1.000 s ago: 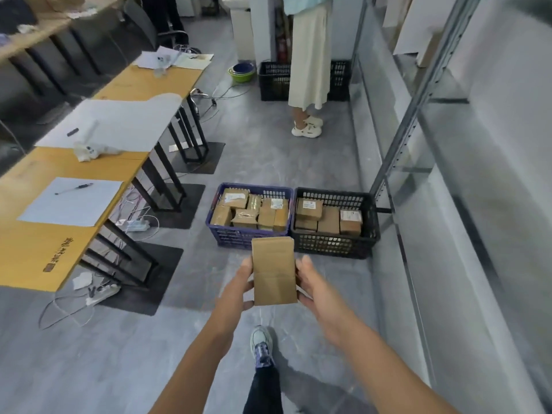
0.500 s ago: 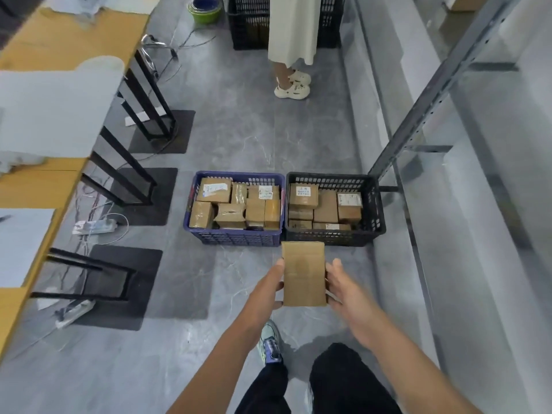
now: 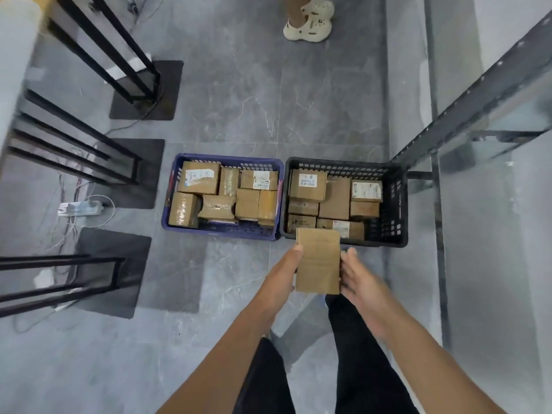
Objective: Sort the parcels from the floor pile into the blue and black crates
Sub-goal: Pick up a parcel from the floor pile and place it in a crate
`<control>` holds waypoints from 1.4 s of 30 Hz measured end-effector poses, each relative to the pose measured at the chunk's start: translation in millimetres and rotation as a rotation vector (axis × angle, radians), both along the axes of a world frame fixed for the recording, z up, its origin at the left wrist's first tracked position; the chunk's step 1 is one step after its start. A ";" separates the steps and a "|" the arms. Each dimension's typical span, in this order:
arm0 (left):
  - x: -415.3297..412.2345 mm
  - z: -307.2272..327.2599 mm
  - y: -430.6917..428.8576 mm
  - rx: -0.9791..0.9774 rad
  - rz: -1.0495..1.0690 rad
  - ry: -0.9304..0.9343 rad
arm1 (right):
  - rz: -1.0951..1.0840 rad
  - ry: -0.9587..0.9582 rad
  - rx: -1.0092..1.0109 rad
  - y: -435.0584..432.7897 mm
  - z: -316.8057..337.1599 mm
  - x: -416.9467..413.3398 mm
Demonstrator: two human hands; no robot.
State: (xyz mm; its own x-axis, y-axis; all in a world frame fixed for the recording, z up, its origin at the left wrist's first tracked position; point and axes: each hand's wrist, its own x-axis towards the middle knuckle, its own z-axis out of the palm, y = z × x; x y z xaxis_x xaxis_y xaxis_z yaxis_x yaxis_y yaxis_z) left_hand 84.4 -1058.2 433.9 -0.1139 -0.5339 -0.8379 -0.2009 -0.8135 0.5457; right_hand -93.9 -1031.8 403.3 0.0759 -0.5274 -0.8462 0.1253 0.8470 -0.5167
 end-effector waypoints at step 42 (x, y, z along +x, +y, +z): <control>-60.2 -437.4 -190.2 0.513 1.141 0.203 | 0.036 0.412 0.034 -231.4 -428.4 11.8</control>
State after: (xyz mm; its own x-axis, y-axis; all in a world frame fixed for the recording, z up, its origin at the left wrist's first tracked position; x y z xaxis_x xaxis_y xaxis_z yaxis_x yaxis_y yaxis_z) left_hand 24.2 -1248.4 -3.5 0.0454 -0.0334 -0.9984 0.8014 -0.5954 0.0564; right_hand -82.1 -1263.3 -25.1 -0.2552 -0.5014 -0.8267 -0.1163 0.8647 -0.4886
